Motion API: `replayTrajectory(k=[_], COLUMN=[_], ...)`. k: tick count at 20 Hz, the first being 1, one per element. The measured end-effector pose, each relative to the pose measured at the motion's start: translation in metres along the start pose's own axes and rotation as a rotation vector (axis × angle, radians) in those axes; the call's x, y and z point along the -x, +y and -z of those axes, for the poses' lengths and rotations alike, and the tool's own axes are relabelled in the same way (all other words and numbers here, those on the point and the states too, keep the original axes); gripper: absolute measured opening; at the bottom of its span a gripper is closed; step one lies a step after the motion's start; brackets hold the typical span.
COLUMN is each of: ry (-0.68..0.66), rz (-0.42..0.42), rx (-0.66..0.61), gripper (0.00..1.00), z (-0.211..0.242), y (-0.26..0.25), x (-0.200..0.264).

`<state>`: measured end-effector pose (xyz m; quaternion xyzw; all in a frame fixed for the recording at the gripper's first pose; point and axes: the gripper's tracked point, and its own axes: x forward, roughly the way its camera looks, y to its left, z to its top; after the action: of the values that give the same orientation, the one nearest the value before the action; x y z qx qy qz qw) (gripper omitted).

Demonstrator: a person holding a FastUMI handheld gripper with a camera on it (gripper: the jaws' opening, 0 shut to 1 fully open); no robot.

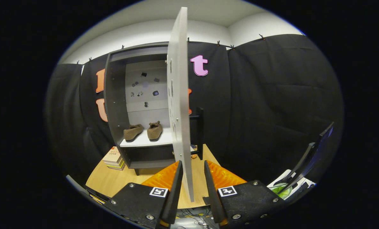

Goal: Open the shoe cabinet door, grab the shoes and put them into the shoe cabinet, then close the shoe cabinet door.

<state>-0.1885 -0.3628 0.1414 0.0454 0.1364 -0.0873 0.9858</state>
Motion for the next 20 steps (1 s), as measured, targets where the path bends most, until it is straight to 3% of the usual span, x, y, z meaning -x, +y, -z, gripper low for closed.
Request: replayTrajectory(k=[9, 14, 20], ry=[0.026, 0.027, 0.021], rz=[-0.129, -0.215, -0.240], rx=[-0.059, -0.062, -0.034], gripper=[0.53, 0.58, 0.61], z=[0.013, 0.017, 0.017], y=[-0.024, -0.013, -0.006], x=[-0.057, -0.060, -0.066])
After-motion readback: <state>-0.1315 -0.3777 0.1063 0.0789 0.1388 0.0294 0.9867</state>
